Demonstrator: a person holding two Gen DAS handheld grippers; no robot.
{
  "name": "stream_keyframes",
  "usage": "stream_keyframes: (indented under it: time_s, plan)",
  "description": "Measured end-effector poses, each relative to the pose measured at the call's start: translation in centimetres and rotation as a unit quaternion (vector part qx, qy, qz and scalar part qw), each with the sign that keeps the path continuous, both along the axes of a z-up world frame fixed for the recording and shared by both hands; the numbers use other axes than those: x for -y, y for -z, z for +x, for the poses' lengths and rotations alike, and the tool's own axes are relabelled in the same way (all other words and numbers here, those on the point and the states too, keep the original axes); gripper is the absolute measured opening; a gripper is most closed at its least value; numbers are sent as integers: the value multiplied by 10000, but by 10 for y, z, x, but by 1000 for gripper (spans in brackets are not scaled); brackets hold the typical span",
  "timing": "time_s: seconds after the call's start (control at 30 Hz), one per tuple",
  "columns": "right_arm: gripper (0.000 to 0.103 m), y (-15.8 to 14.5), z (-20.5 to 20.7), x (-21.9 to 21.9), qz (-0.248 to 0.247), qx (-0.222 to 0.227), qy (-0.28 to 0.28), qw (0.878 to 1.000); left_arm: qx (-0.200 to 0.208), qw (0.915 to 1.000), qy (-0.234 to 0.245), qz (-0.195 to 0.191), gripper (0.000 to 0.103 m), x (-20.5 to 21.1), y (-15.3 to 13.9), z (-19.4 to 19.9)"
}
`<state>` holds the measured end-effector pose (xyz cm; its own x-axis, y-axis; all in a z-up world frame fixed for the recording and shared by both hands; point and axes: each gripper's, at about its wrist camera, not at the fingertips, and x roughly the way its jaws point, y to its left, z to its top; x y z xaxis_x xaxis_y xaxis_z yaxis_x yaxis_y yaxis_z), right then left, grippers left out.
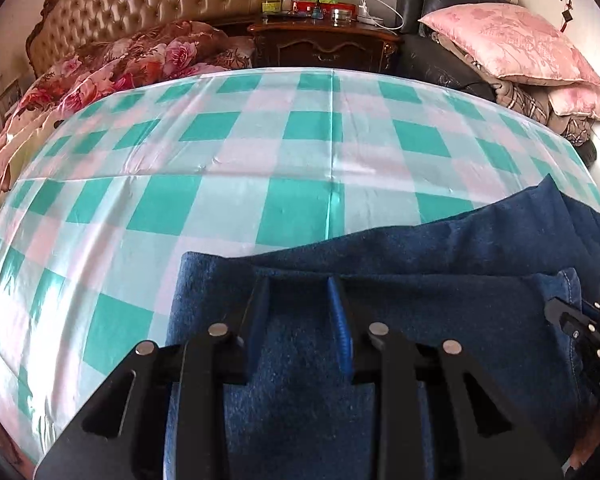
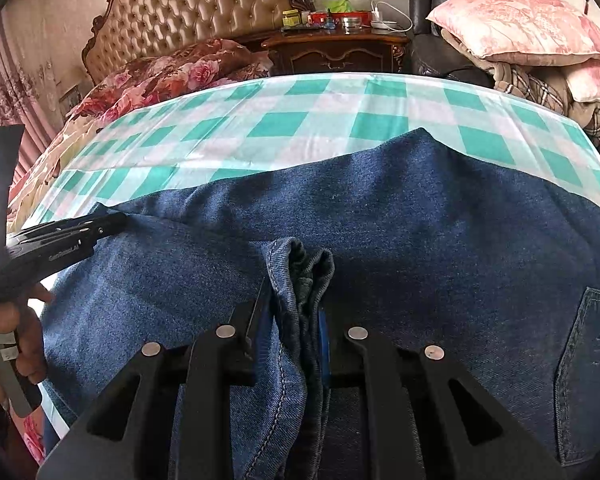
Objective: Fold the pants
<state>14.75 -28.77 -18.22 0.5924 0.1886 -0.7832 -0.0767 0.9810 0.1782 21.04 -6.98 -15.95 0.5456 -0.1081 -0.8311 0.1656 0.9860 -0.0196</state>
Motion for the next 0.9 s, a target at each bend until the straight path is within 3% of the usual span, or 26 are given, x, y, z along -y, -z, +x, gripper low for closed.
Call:
stream_keyframes:
  time_s: [0.13, 0.33, 0.4, 0.5, 0.57, 0.63, 0.7, 0.73, 0.77, 0.83, 0.9]
  plan:
    - [13, -3, -3, 4, 50, -14, 58, 10000, 238, 9992, -115, -289, 30, -10, -15, -13]
    - [13, -6, -13, 15, 140, -38, 304, 9994, 554, 9966, -102, -600, 31, -2, -40, -80]
    - [13, -3, -13, 19, 222, -107, 311, 9992, 530, 9957, 24, -764, 31, 6, -37, -103]
    - [15, -8, -19, 25, 114, -121, 419, 9990, 228, 9981, 305, -482, 31, 29, -14, -122]
    - [31, -16, -30, 33, -200, -137, 713, 9972, 242, 9990, 271, -252, 33, 36, -4, -135]
    - [38, -25, -48, 43, -238, -99, 955, 9951, 373, 9985, 378, -127, 40, 39, 0, -145]
    - [59, -33, -64, 42, -194, 12, 899, 9958, 448, 9982, 378, -141, 40, 39, 2, -147]
    - [79, -38, -72, 37, -257, 133, 837, 9961, 408, 9980, 319, -366, 45, 34, 2, -145]
    - [86, -41, -78, 31, -273, 262, 740, 9965, 367, 9970, 302, -611, 56, 30, 2, -143]
    - [88, -46, -86, 16, -299, 461, 496, 9973, 288, 9944, 362, -950, 70, 29, 1, -143]
    - [88, -48, -88, 4, -488, 515, 522, 9961, 227, 9952, 292, -905, 76, 32, 0, -143]
